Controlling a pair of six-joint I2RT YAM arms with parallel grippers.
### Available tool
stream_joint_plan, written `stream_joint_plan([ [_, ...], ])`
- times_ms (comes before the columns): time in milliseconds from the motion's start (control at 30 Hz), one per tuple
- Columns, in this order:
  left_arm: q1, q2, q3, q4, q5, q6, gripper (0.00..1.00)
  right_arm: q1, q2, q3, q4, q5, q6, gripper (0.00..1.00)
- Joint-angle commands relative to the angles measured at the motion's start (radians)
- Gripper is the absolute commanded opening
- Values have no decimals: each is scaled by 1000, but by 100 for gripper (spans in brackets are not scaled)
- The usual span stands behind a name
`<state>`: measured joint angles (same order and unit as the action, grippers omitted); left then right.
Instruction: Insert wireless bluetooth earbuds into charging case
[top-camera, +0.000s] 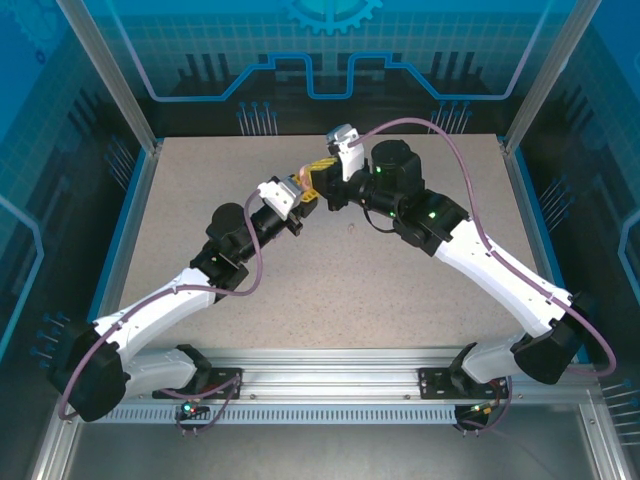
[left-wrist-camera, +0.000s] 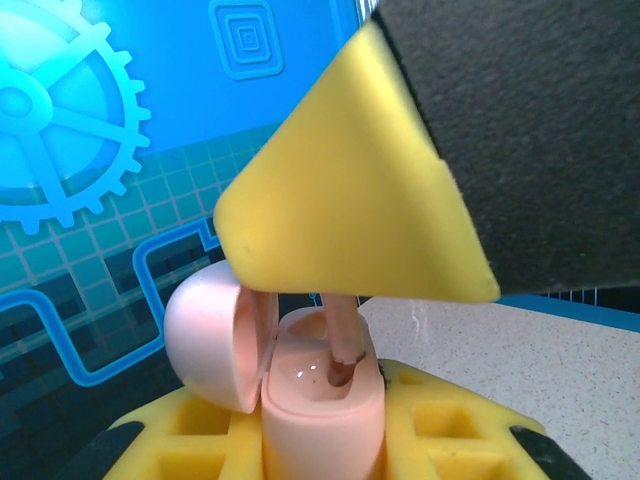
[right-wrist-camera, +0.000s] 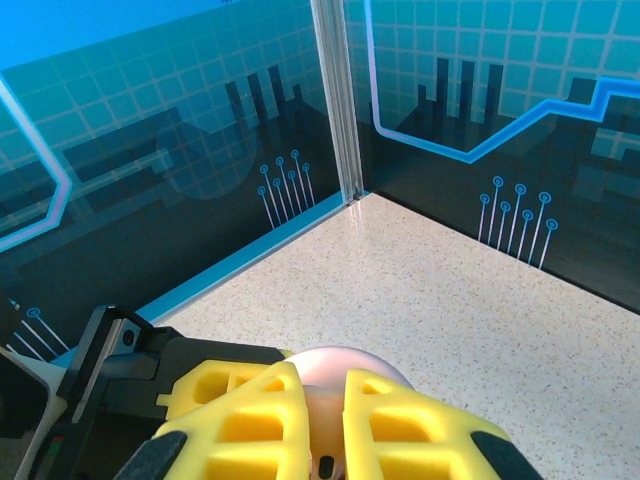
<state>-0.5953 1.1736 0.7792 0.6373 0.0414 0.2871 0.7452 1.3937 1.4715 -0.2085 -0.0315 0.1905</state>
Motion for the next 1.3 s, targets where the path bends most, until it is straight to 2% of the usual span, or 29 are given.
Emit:
stream_joint_plan([
  [0,-11,-27,46,26,8,-11,0,-17,-12,-9,18,-1,15,10],
  [267,-9,-23,55,30,8,-12,0,-19,-8,-8,-18,-95,-27,10],
  [600,-10,-24,60,29,8,-16,0,-20,0,-4,-64,-127,-59,11],
  [667,-10,-23,61,29,8,-19,0,-20,1,7,-65,-119,-51,17],
  [800,-11,-21,57,25,8,-28,0,-24,1,54,-83,-74,-13,42],
  [933,-11,-20,51,25,3,-31,0,-41,-20,99,-85,-64,37,57],
  [1067,-11,-19,47,31,-1,-35,0,-78,-69,127,-83,-61,107,64],
  [1267,-11,-19,43,38,-10,-36,0,-173,-119,128,-169,13,214,68],
])
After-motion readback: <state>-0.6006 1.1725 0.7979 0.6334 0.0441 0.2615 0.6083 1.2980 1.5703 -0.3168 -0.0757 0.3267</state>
